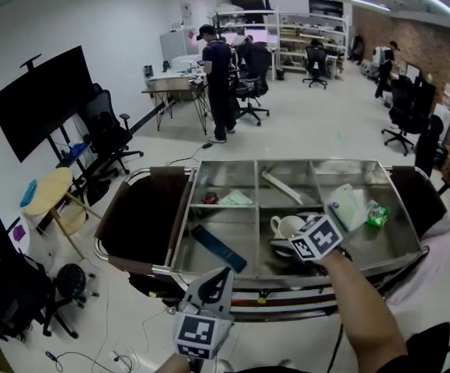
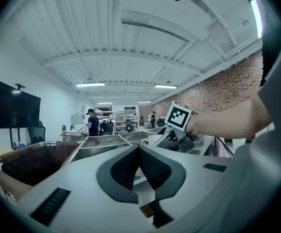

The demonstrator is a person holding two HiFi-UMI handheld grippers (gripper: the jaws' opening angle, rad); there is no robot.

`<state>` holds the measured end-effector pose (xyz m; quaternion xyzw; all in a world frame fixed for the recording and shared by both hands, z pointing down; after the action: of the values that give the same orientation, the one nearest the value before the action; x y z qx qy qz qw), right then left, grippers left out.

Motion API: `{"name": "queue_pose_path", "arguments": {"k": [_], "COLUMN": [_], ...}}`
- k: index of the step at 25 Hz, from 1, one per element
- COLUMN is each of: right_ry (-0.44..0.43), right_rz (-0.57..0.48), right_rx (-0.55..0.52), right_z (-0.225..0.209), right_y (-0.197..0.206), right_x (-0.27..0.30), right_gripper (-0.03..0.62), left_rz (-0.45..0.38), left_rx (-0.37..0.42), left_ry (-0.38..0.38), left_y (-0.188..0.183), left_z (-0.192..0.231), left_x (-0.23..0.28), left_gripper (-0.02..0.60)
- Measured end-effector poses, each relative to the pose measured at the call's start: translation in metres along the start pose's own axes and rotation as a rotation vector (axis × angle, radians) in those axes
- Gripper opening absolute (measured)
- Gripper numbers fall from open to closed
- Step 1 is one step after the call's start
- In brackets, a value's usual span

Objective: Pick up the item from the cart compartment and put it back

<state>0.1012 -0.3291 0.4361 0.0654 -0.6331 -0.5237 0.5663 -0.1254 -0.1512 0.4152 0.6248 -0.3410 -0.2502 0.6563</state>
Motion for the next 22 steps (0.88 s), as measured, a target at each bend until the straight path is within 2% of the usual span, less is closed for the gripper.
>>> {"name": "queue_pose_path", "arguments": {"k": [12,22], "right_ry": [0.059,0.068], "right_rz": [-0.144,-0.272], "right_rx": [0.049,0.023], "right_z": [-0.001,0.030], "right_y": [-0.020,-0.023], "right_x": [-0.058,-0.142], "right_gripper": [0.453,0.453], "left_rz": [-0.020,-0.031], "left_rx": [0.011,0.022], "left_ry": [0.014,0.035], "left_y": [-0.006,-0.008], "left_z": [-0.011,-0.028], "left_x": [-0.011,-0.023], "left_gripper": [0.000,0.000]}}
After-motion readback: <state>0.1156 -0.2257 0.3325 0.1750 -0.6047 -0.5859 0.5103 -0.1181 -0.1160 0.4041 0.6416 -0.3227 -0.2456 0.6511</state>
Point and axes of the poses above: the fingertips, and each gripper's own axes: x forward along the fingers, z to its left, y out of its underside, the point moved 10 cm from there along -x, backward along the fingers, and after that the axes turned 12 degrees about y, right-handed, at the moved point
